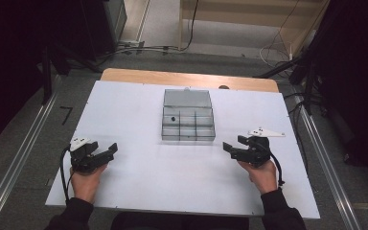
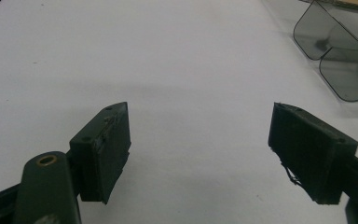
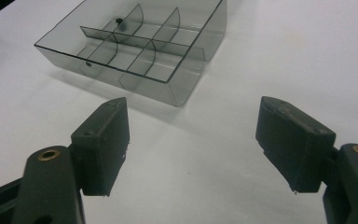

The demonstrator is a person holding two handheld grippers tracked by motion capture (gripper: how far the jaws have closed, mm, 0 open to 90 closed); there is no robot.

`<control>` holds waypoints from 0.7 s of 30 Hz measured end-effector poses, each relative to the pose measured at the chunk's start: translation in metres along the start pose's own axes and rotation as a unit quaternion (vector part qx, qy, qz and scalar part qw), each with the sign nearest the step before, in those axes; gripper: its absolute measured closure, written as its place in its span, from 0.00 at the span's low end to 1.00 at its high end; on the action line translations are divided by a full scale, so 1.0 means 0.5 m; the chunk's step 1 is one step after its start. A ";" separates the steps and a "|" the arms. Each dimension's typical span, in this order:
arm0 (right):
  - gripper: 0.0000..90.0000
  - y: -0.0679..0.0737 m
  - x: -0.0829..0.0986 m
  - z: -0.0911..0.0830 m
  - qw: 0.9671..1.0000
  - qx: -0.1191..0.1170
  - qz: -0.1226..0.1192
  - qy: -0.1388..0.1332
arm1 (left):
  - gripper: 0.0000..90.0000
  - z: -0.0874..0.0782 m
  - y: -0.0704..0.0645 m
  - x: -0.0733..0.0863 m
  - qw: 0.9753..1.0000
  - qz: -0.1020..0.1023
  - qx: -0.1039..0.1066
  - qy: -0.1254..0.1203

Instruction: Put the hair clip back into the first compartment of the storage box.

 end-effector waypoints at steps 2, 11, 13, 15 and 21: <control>0.27 -0.002 0.002 -0.002 1.000 0.002 0.001 0.000 | 0.24 0.000 0.000 0.000 1.000 0.000 0.000 0.000; 0.27 -0.007 0.010 -0.013 1.000 0.004 -0.001 -0.003 | 0.24 0.000 0.000 0.000 1.000 -0.001 0.000 -0.001; 0.27 -0.009 0.012 -0.016 1.000 0.004 0.000 -0.004 | 0.24 0.000 0.000 0.000 1.000 0.000 0.001 -0.001; 0.27 -0.011 0.014 -0.020 1.000 0.005 0.000 -0.005 | 0.24 0.000 -0.001 0.000 1.000 0.000 0.001 -0.001; 0.27 -0.020 0.023 -0.029 1.000 0.009 0.003 -0.006 | 0.24 0.000 -0.001 0.000 1.000 0.001 0.001 -0.001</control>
Point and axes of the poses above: each handheld gripper's, and its own axes: z roughly forward along the jaws, x roughly out of its underside, y roughly to its left, the point moved 5 cm from there along z, roughly forward along the jaws, and after that the axes turned 13 degrees about y, right-handed, at the moved point
